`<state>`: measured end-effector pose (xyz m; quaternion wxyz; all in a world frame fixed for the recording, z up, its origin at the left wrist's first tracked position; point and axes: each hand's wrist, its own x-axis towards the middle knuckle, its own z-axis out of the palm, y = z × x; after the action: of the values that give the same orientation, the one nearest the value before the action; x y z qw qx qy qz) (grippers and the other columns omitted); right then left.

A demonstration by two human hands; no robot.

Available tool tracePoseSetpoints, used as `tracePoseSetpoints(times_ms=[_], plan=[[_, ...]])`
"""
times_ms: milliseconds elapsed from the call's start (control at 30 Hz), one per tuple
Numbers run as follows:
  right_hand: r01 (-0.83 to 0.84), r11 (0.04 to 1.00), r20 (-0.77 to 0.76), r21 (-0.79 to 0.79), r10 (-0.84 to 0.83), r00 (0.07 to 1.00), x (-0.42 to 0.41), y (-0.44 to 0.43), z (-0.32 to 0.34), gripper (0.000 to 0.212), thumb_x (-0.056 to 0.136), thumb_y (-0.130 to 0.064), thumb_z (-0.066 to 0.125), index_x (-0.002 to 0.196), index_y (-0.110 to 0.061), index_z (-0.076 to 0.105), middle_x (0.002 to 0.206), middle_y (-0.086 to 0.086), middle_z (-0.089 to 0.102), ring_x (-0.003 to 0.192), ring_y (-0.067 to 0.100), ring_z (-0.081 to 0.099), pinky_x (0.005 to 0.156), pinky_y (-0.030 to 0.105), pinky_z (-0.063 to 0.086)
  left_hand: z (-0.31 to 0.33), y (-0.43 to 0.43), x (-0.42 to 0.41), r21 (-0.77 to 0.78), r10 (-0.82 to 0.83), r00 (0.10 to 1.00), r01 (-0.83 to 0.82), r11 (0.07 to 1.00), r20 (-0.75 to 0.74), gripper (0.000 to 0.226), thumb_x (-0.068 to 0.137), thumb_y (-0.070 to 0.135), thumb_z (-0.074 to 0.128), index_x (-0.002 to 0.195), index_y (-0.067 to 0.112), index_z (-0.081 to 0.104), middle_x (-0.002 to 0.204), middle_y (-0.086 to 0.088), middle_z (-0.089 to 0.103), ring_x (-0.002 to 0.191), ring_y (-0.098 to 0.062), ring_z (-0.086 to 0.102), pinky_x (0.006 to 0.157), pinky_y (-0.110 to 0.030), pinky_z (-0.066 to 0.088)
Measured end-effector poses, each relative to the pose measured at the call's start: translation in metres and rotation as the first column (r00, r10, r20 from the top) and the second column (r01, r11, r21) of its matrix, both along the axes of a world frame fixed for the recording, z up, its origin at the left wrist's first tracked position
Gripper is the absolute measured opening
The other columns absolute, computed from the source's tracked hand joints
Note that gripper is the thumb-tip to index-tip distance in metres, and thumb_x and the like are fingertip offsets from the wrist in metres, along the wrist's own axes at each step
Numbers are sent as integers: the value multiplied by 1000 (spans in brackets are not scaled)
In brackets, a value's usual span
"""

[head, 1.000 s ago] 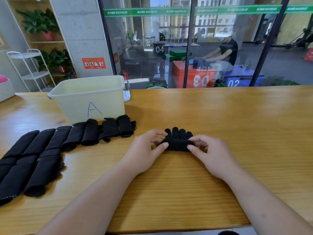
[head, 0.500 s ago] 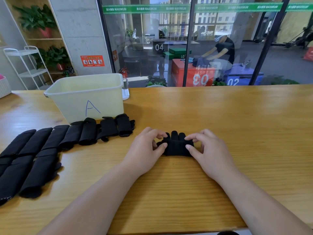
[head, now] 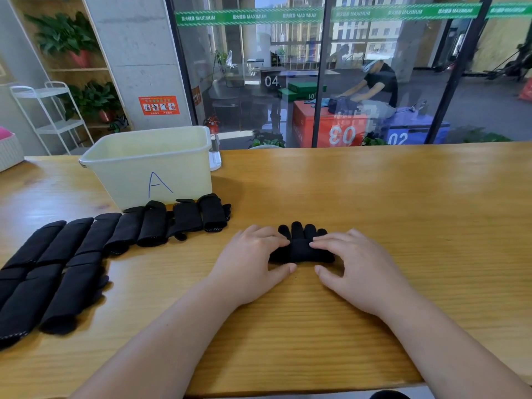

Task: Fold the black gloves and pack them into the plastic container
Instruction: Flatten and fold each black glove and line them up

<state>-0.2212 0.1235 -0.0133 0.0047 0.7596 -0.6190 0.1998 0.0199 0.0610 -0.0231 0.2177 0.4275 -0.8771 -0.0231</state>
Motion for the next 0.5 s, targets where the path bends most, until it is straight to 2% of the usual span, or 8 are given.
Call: tracePoseSetpoints(times_ms=[100,167,233,333,400,500], plan=[[-22,999,108,36,18,994,-6,-2,-5,45,93,-48,69,138,-48,62,129,-39,56,116,-5,46,91,17,43,4,2,2,31,8,999,-7,999,-43,47,98,54,67,141,35,65,132,22,64,116,-5,52,105,-36,48],[-7,998,200,56,-5,980,-9,-4,-6,44,93,-42,73,135,-50,63,114,-38,57,111,-8,48,87,10,38,7,5,2,68,26,994,-19,998,-104,43,101,50,66,142,37,63,125,25,64,113,-2,53,103,-31,47],[21,997,313,80,-45,949,-12,-5,-6,41,95,-40,74,132,-55,64,108,-32,57,107,-10,51,87,8,36,10,5,3,155,62,982,-35,987,-178,41,103,52,62,143,44,59,121,27,63,112,1,54,98,-25,46],[15,994,482,112,-68,873,-13,-6,-6,38,96,-41,74,128,-58,64,115,-28,66,112,-10,57,95,16,43,8,3,5,272,107,954,-28,962,-281,38,103,57,60,140,49,59,124,21,70,118,4,59,98,-23,48],[10,991,559,132,-82,825,-11,-5,-4,35,96,-41,74,126,-56,65,110,-26,70,107,-15,59,89,13,42,8,2,6,360,163,916,-21,933,-367,33,103,57,61,134,49,62,119,17,73,119,6,60,96,-20,47],[31,988,596,148,-115,795,-8,-7,-4,32,96,-43,73,126,-53,65,103,-22,73,93,-9,64,79,20,44,6,-3,3,411,240,875,-52,910,-421,23,102,57,62,123,51,65,104,13,75,102,0,67,81,-22,49]])
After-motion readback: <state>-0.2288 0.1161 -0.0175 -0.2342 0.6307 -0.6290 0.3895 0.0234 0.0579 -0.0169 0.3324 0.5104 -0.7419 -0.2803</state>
